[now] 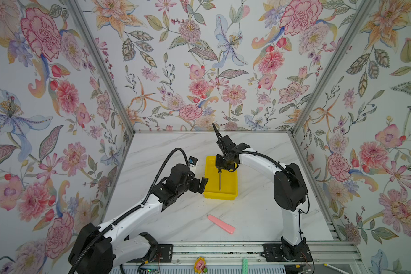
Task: Put the screwdriver in the bin
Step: Place the screwdriver into the bin.
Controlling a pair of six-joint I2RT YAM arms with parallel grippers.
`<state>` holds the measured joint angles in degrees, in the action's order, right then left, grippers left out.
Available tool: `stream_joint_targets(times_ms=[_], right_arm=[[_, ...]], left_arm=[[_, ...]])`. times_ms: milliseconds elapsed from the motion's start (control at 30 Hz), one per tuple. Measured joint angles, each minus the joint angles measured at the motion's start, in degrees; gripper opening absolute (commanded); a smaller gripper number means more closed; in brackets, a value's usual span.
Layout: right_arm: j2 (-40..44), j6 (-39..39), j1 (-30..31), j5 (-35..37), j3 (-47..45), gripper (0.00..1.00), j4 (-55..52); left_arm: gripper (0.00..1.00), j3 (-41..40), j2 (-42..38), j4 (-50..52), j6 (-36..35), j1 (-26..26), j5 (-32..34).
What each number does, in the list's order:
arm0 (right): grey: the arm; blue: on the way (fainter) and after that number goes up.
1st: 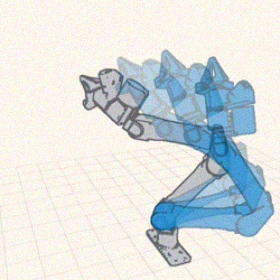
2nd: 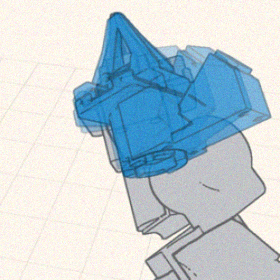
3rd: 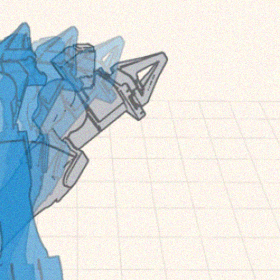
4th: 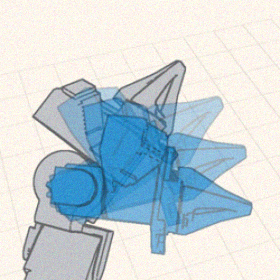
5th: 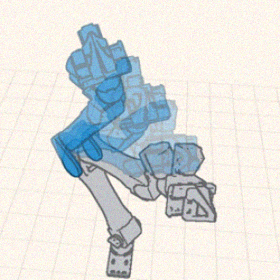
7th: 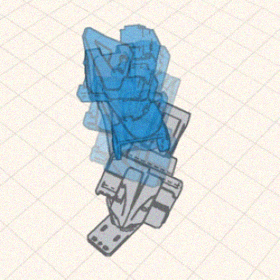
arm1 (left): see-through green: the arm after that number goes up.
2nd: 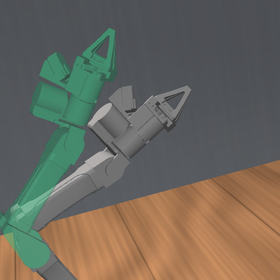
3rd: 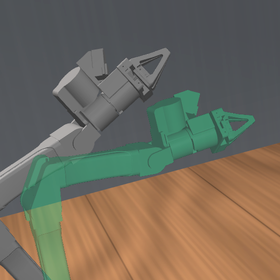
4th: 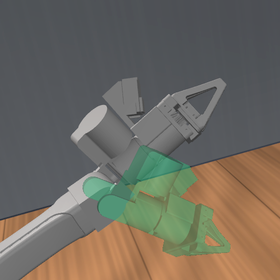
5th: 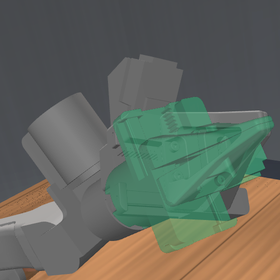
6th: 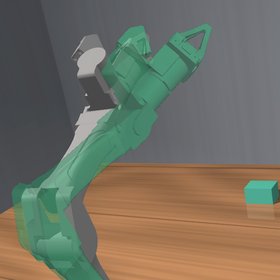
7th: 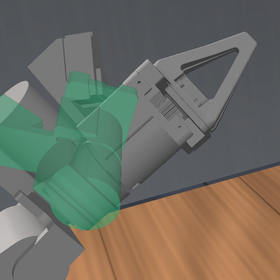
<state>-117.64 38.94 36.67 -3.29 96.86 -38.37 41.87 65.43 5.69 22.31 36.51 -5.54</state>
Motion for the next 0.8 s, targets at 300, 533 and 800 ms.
stream_joint_targets(times_ms=[300,533,800], right_arm=[[-2.64,0.63,0.02,-0.37,-0.13,0.02,2.43],[-3.21,1.38,0.02,-0.35,-1.77,0.09,4.17],[-3.78,2.38,0.0,-0.2,-3.96,0.18,6.16]], left_arm=[[0.99,-1.4,-1.01,-0.85,1.14,-0.52,1.51],[0.99,-1.42,-1.05,-0.96,1.33,-0.52,1.51],[0.99,-1.42,-1.05,-0.9,1.42,-0.52,1.79]])
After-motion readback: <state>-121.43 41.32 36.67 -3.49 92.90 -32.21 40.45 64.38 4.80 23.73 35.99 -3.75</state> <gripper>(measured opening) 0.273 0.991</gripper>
